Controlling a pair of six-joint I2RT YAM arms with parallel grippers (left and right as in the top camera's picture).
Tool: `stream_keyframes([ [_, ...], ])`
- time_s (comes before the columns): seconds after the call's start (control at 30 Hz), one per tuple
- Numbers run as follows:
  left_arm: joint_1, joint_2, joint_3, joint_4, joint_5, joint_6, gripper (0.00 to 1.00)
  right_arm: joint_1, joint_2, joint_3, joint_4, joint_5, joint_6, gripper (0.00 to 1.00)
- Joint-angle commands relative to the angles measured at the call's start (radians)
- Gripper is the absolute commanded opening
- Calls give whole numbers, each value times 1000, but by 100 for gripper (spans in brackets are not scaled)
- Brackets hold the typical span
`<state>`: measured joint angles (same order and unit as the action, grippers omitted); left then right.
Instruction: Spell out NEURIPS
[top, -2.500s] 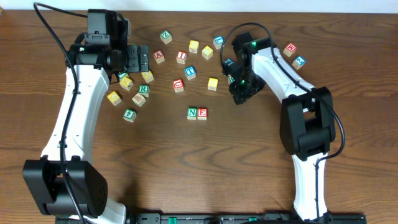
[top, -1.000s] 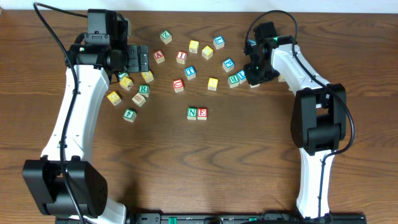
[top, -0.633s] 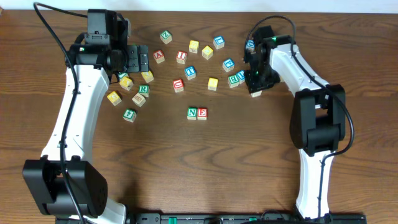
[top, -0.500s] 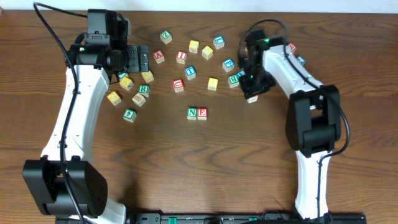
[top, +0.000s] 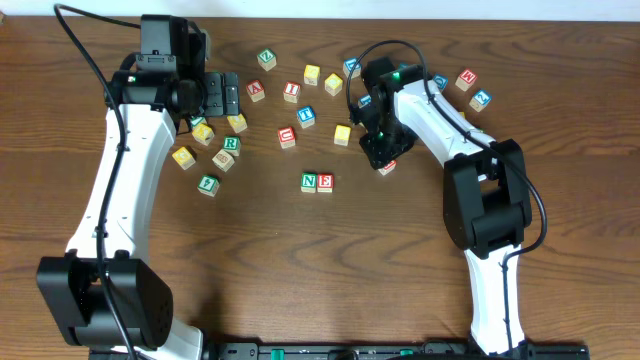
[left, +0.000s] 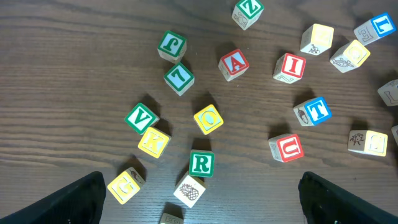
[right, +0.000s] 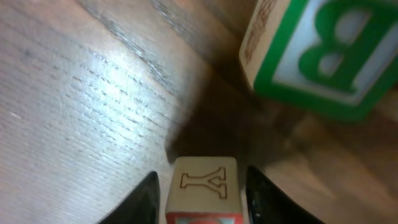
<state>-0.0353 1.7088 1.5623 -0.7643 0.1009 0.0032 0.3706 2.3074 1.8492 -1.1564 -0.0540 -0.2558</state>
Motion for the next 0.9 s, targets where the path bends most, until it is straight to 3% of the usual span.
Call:
stream_keyframes([
  [0.0, 2, -23, 23, -6, -8, -1, 98, 0, -26, 6, 18, -7, -37, 44],
  [0.13, 2, -23, 23, -6, -8, -1, 98, 0, -30, 60, -6, -12, 15, 43],
  [0.23, 2, -23, 23, -6, -8, -1, 98, -3, -43, 102, -49, -4, 83, 37],
  [0.5, 2, -23, 23, -6, -8, -1, 98, -45, -78, 114, -164, 128, 395, 26],
  [0.7, 2, -23, 23, -6, -8, -1, 98, -58, -78, 12, -111, 127, 374, 14],
  [0.87, 2, -23, 23, -6, -8, -1, 98, -58, -78, -20, -53, 127, 370, 12],
])
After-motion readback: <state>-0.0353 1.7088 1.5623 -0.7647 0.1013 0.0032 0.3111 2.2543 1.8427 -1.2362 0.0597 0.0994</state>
